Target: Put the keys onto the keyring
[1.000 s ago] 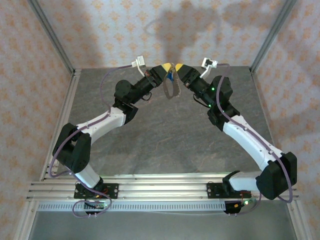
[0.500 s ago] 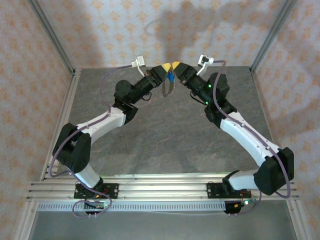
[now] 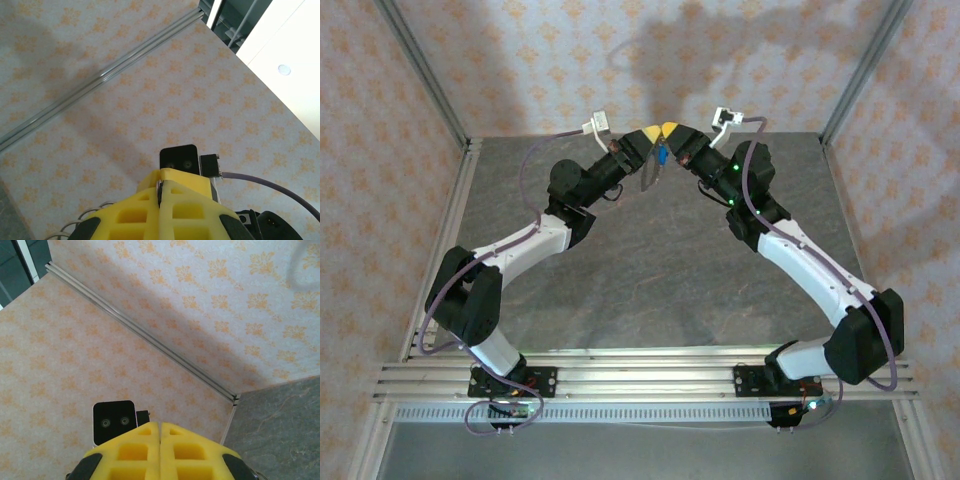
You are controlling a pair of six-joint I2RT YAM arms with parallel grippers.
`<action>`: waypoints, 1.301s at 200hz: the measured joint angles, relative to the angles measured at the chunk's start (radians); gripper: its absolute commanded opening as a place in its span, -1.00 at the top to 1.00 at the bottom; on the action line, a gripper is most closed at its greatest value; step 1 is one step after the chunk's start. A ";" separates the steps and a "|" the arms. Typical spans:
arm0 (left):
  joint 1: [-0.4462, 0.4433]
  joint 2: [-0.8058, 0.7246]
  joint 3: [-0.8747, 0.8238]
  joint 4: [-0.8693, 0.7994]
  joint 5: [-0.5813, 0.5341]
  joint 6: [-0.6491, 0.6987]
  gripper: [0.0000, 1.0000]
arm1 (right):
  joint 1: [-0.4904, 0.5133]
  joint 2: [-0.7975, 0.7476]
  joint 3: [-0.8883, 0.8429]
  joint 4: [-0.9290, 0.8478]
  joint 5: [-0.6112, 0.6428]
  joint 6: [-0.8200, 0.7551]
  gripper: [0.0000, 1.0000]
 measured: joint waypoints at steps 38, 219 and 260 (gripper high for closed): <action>0.003 0.000 0.020 -0.027 0.025 0.010 0.89 | -0.027 0.006 0.032 -0.040 -0.060 -0.019 1.00; 0.053 0.000 0.135 -0.196 0.273 0.083 0.58 | -0.161 0.084 0.201 -0.208 -0.457 -0.137 1.00; 0.066 0.006 0.174 -0.233 0.344 0.102 0.57 | -0.180 0.094 0.227 -0.230 -0.520 -0.160 1.00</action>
